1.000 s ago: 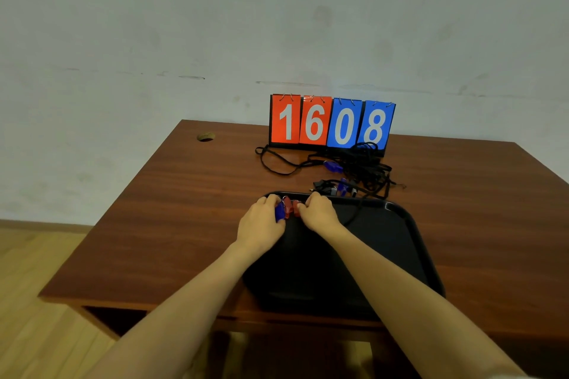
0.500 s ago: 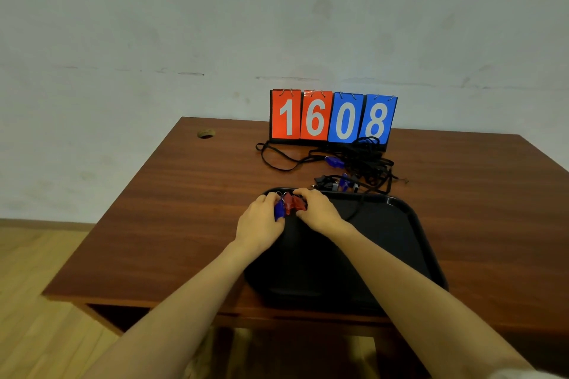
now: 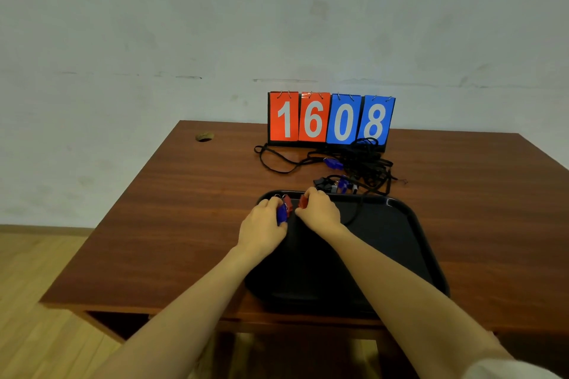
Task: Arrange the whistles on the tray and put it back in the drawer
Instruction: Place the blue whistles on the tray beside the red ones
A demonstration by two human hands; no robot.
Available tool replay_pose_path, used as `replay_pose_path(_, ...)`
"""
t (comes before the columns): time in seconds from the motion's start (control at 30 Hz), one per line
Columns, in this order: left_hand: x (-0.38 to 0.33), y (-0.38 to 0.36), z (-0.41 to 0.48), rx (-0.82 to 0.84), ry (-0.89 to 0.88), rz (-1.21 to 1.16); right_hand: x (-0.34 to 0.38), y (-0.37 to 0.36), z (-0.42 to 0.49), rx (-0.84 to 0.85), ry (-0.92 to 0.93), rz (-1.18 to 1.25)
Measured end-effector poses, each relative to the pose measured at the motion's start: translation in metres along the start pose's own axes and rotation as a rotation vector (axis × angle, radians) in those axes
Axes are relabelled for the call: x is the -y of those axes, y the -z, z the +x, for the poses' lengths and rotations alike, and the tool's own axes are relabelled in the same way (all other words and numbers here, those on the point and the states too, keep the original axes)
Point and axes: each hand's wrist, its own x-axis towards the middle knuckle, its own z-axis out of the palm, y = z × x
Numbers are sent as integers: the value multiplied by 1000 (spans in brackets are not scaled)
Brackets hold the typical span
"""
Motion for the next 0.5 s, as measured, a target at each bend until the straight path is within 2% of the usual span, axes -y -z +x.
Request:
replay_pose_path(0.37, -1, -1, 4, -3, 0, 30, -11, 10, -8, -66, 66, 9)
replay_pose_path(0.5, -8, -6, 6, 18, -3, 62, -36, 23, -10, 76, 9, -141)
